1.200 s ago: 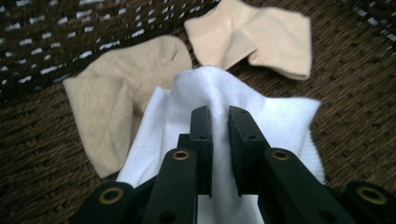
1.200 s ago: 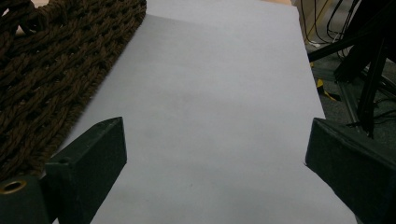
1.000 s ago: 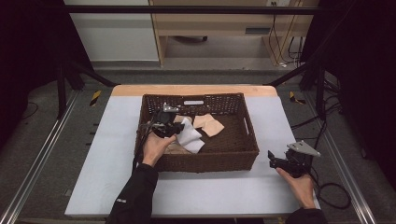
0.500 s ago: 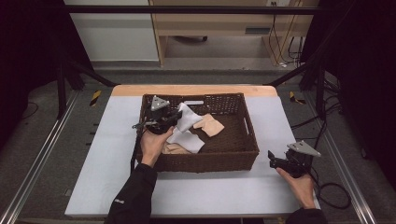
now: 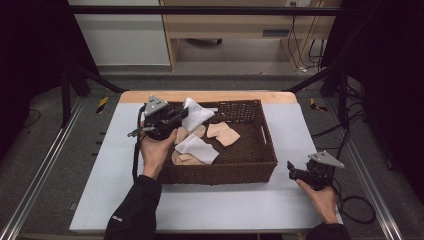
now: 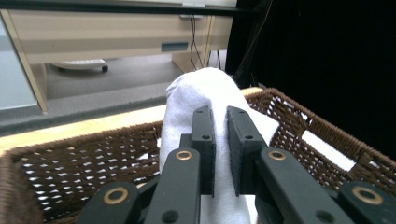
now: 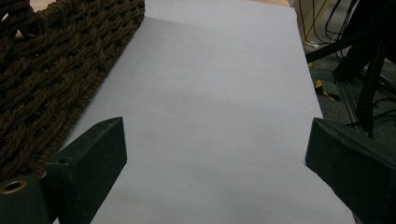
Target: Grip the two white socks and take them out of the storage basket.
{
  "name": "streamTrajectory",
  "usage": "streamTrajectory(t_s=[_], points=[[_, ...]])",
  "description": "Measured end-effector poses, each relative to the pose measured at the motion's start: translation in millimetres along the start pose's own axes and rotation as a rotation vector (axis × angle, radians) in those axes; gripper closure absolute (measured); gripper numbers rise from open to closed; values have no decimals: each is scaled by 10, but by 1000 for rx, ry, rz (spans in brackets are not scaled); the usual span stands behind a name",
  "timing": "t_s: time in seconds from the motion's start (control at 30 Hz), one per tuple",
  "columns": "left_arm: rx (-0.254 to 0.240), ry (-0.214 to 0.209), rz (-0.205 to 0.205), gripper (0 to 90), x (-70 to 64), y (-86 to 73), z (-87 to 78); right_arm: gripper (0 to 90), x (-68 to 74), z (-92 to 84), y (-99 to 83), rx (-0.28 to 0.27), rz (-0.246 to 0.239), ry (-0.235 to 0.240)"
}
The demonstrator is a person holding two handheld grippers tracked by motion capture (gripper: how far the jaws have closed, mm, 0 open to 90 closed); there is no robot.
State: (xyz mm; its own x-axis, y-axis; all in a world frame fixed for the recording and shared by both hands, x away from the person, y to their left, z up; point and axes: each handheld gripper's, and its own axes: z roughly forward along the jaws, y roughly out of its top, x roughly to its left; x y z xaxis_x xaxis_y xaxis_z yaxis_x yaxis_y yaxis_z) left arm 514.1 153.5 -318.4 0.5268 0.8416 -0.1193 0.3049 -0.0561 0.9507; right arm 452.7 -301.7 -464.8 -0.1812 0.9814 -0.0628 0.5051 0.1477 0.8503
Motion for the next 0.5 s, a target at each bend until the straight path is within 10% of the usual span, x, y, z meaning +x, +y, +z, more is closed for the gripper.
streamTrajectory(t_s=[0.5], points=[[-94, 34, -23, 817, 222, 238, -651, 58, -4, -5, -1, 0, -4, -4]])
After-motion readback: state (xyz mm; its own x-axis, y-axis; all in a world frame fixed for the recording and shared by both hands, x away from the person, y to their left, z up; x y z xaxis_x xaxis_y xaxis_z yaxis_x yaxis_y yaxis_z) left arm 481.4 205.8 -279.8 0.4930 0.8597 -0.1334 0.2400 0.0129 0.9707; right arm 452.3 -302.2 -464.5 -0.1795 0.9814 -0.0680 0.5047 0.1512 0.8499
